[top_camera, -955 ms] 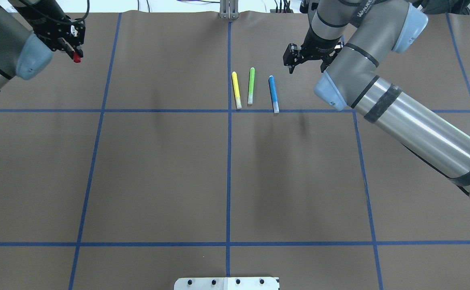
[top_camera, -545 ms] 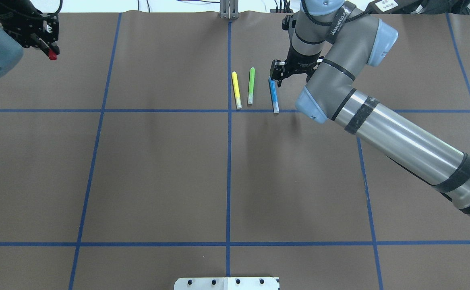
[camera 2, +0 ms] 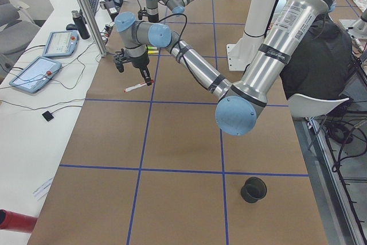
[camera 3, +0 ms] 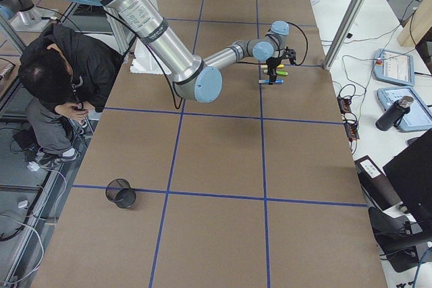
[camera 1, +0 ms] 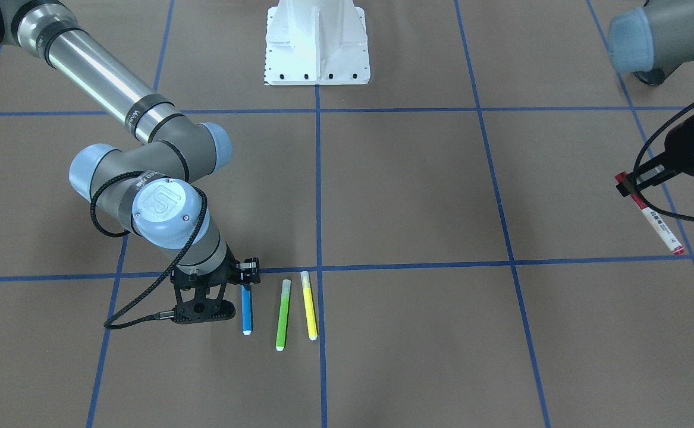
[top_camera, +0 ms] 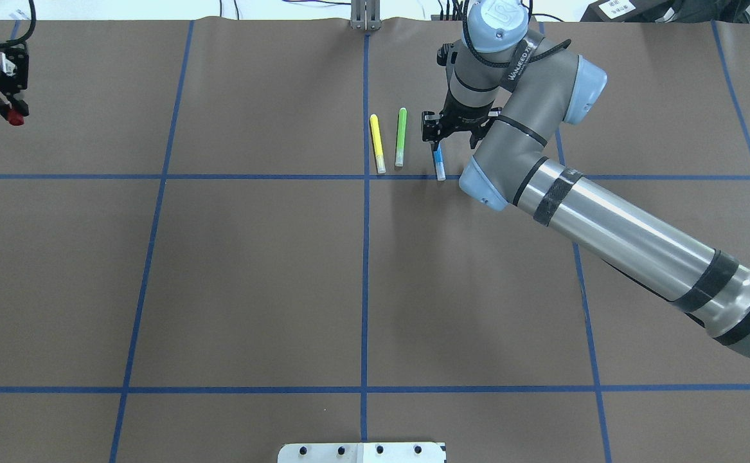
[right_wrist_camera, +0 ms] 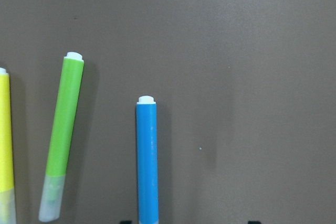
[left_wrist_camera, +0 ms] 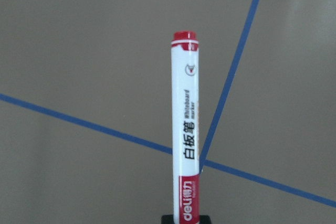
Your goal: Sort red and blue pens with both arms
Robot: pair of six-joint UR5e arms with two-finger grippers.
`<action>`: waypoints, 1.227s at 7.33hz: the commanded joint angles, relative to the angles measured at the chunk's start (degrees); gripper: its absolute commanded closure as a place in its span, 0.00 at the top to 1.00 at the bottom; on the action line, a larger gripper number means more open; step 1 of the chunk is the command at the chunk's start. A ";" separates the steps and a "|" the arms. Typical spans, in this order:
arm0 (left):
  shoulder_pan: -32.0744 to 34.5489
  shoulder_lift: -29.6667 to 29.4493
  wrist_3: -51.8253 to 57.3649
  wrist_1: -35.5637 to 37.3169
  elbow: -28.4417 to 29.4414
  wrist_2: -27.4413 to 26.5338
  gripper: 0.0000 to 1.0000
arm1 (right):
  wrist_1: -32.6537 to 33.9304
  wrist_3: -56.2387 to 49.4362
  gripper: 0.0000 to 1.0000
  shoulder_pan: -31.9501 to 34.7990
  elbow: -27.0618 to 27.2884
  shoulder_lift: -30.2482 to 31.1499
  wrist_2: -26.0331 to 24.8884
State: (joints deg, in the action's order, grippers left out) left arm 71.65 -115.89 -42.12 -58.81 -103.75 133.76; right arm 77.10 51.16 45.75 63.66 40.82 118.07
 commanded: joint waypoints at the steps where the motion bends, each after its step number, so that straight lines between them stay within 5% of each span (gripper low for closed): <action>1: 3.92 3.21 6.94 2.03 -1.19 0.01 0.00 | -0.28 0.09 0.65 -1.02 -3.10 -1.97 -1.00; 5: 4.99 4.89 7.75 2.82 -0.93 0.19 0.00 | -0.19 -0.18 0.46 -1.90 -3.19 -1.97 -0.82; 9: 6.14 4.45 7.75 2.74 -1.01 0.19 0.00 | -0.10 -0.44 0.44 -3.30 -3.19 -1.36 -0.91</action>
State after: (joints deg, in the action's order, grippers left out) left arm 77.65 -111.36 -34.37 -56.04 -104.82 133.95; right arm 76.98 50.80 42.74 60.54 39.21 117.18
